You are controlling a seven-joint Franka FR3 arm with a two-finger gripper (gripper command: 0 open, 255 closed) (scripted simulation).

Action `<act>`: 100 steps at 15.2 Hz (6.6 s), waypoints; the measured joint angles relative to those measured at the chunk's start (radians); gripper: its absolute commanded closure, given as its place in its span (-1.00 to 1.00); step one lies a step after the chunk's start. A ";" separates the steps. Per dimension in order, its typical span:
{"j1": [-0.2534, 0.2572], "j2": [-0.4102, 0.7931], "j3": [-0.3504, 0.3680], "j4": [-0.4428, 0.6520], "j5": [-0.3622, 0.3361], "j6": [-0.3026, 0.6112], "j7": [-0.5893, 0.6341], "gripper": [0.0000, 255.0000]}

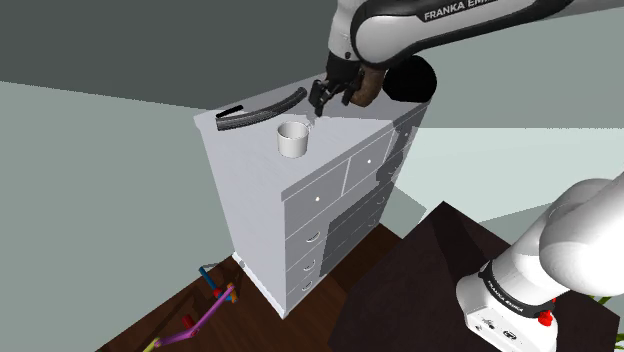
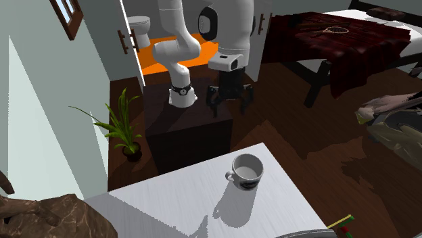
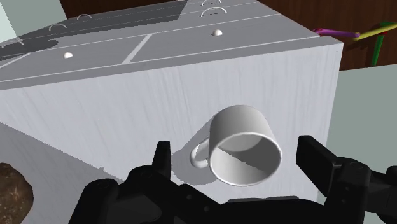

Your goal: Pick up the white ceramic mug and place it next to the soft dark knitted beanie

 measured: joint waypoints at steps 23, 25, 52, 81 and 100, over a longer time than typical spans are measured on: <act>0.080 0.596 0.015 0.399 -0.200 0.162 0.218 -1.00; 0.080 0.598 0.015 0.400 -0.201 0.164 0.218 -1.00; 0.072 0.522 0.034 0.467 -0.158 0.026 0.173 1.00; 0.080 0.481 0.052 0.795 -0.111 -0.336 0.092 1.00; -0.138 0.328 -0.042 0.644 0.006 -0.291 -0.224 1.00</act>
